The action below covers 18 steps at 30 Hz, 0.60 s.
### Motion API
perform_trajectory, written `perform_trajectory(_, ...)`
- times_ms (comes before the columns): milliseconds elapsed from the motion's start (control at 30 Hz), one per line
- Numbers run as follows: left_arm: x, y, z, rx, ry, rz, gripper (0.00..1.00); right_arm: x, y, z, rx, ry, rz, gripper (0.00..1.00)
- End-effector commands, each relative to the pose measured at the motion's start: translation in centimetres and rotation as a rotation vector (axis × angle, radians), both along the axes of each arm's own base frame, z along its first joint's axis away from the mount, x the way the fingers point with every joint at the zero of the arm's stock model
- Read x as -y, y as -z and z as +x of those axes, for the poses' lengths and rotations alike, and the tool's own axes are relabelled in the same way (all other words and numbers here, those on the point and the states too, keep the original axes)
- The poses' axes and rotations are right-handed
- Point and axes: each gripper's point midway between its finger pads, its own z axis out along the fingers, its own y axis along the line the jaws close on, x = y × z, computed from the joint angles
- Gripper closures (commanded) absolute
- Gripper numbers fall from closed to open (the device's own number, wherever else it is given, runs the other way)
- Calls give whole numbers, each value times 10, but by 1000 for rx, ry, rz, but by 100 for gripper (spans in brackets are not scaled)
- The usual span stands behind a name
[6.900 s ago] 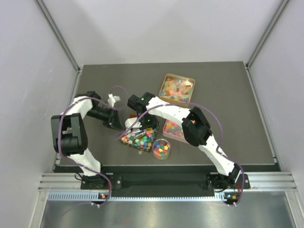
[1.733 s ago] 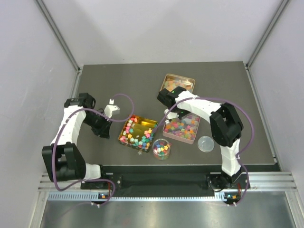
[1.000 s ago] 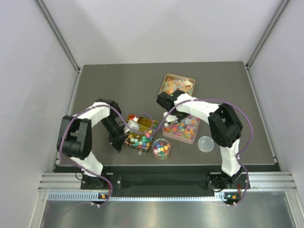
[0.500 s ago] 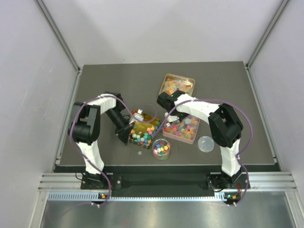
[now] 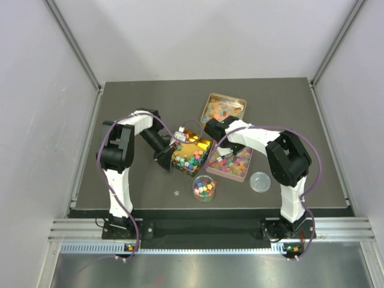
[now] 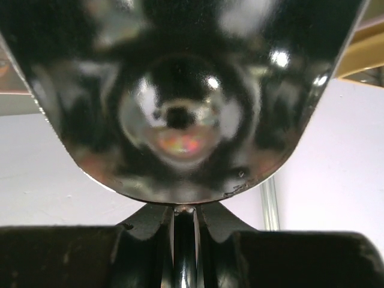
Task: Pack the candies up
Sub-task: Move the storage box to the center of the board.
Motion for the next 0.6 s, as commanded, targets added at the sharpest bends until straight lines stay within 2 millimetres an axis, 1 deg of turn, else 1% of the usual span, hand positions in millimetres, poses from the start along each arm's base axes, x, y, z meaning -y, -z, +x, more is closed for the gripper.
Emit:
perform_trajectory(0,15,-17,1,-64,-29,-74,82,6,-18,-3,43,0,19,100)
perform_trajectory(33,17,-18,3,-65,-37,-77,82,6,-17,-5,33,3,23,100)
perform_trajectory(67,20,-21,9,-51,-40,-86,82,3,-14,-7,18,3,44,100)
perform_trajectory(167,27,-23,15,-53,-38,-92,82,-6,-12,-9,10,6,77,100)
perform_trajectory(200,28,-23,15,-53,-34,-86,82,-10,-7,-9,-5,10,78,100)
perform_trajectory(233,30,-22,15,-51,-27,-83,82,-14,-10,-7,1,30,100,100)
perform_trajectory(300,30,-22,14,-47,-16,-75,82,-22,-1,-6,-25,52,120,100)
perform_trajectory(333,31,-21,12,-51,-8,-71,82,-26,-5,-4,-16,60,139,100)
perform_trajectory(433,32,-21,6,-57,5,-65,82,-34,-2,-1,-17,44,152,100)
perform_trajectory(500,31,-20,3,-65,11,-64,82,-37,-2,-3,-27,29,152,100)
perform_trajectory(533,31,-24,-1,-81,11,-65,83,-37,0,-6,-34,25,145,100)
perform_trajectory(567,32,-30,0,-64,14,-80,83,-36,-1,-7,-33,23,136,100)
